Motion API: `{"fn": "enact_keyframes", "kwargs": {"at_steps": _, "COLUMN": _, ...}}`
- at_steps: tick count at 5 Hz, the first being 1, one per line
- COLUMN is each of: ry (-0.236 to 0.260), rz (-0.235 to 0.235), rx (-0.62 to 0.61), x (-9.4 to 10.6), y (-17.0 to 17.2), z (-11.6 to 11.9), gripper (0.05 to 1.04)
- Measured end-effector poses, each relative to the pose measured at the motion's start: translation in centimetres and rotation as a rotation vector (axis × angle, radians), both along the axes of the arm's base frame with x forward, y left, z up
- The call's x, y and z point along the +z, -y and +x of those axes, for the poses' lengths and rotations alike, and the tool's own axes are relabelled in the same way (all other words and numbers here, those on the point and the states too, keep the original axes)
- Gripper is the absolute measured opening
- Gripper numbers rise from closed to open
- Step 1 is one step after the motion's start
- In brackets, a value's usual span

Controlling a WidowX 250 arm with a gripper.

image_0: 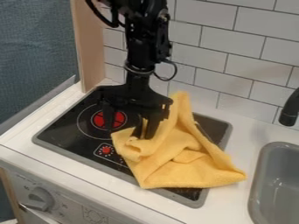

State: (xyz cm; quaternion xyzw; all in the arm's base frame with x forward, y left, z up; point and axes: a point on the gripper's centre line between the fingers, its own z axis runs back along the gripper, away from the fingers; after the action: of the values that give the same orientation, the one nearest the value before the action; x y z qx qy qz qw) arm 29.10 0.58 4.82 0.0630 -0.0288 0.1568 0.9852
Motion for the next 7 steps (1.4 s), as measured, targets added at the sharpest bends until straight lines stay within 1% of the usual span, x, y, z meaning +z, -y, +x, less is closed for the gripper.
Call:
{"fn": "enact_keyframes", "kwargs": {"at_steps": 1, "ry": 0.036, "rz": 0.014, "rx": -0.006, "x": 0.1, "y": 0.6, "z": 0.5, "gripper": 0.619}}
{"fn": "enact_keyframes", "kwargs": {"at_steps": 2, "ry": 0.044, "rz": 0.018, "rx": 0.010, "x": -0.2, "y": 0.5, "z": 0.4, "gripper": 0.320}}
{"fn": "enact_keyframes", "kwargs": {"at_steps": 3, "ry": 0.050, "rz": 0.025, "rx": 0.017, "x": -0.3, "y": 0.4, "z": 0.4, "gripper": 0.139}}
{"fn": "enact_keyframes", "kwargs": {"at_steps": 4, "ry": 0.068, "rz": 0.019, "rx": 0.021, "x": 0.2, "y": 0.5, "z": 0.4, "gripper": 0.059}}
{"fn": "enact_keyframes", "kwargs": {"at_steps": 5, "ry": 0.055, "rz": 0.002, "rx": 0.014, "x": 0.7, "y": 0.1, "z": 0.1, "gripper": 0.050}}
{"fn": "enact_keyframes", "kwargs": {"at_steps": 6, "ry": 0.082, "rz": -0.012, "rx": 0.031, "x": 2.4, "y": -1.3, "z": 0.9, "gripper": 0.050}}
{"fn": "enact_keyframes", "kwargs": {"at_steps": 7, "ry": 0.110, "rz": -0.013, "rx": 0.059, "x": 4.5, "y": -3.8, "z": 2.4, "gripper": 0.050}}
